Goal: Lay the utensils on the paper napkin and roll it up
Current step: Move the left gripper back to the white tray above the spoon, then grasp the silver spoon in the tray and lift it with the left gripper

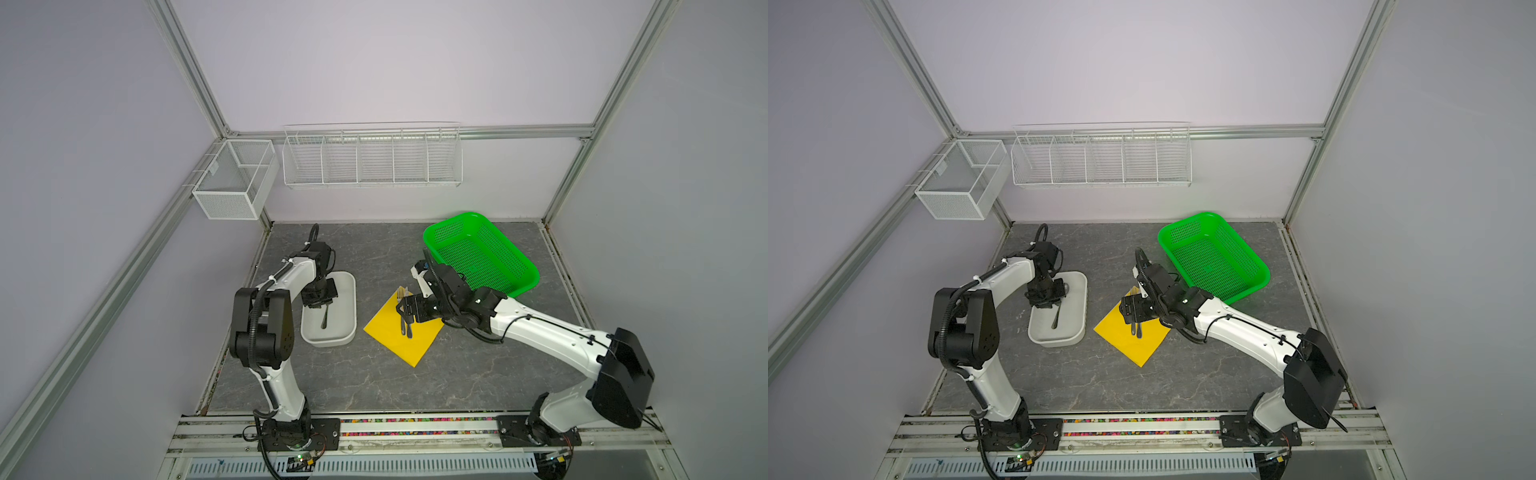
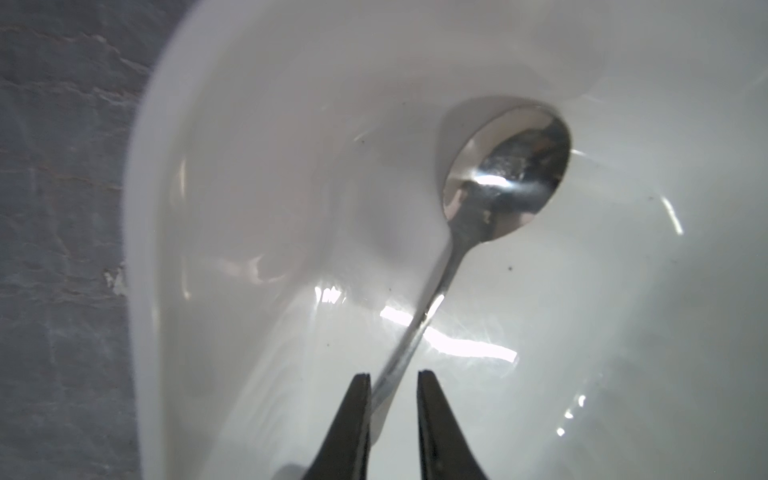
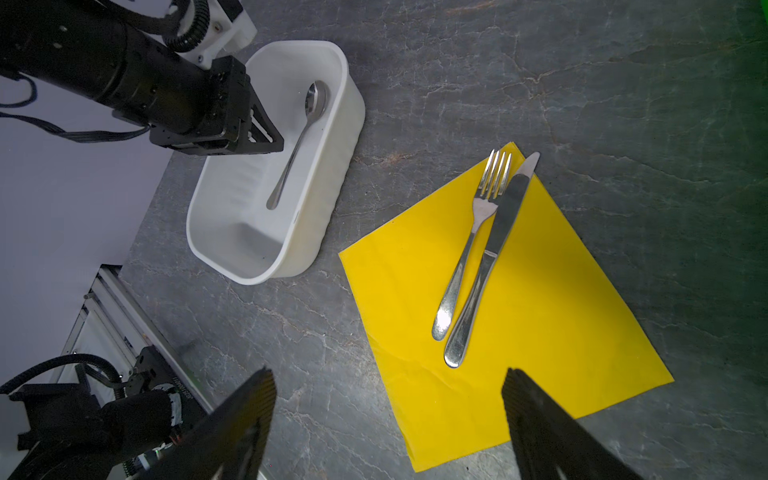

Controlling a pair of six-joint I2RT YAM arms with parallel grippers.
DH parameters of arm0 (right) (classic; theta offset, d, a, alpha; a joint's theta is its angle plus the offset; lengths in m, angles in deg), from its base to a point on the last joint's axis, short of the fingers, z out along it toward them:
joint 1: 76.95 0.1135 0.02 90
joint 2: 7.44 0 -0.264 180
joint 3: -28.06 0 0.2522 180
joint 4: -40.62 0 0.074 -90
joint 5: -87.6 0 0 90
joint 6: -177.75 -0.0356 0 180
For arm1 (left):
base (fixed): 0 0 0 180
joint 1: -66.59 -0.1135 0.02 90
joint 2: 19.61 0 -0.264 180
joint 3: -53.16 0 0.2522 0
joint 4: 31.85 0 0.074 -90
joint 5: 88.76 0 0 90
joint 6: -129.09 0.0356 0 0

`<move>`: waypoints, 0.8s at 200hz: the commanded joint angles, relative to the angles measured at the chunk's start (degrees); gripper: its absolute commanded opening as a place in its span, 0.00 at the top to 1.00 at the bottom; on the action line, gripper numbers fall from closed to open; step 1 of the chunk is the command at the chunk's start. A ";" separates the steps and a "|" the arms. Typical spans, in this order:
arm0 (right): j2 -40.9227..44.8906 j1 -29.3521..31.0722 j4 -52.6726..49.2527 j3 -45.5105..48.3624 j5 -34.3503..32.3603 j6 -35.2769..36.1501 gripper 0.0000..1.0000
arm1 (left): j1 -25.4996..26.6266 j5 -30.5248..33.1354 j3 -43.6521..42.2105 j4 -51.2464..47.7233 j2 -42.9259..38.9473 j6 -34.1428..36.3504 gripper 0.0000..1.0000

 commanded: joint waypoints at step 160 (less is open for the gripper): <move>-1.98 0.19 -3.79 -2.35 -1.42 0.44 0.11 | -1.11 -7.18 3.00 0.11 10.23 4.64 0.84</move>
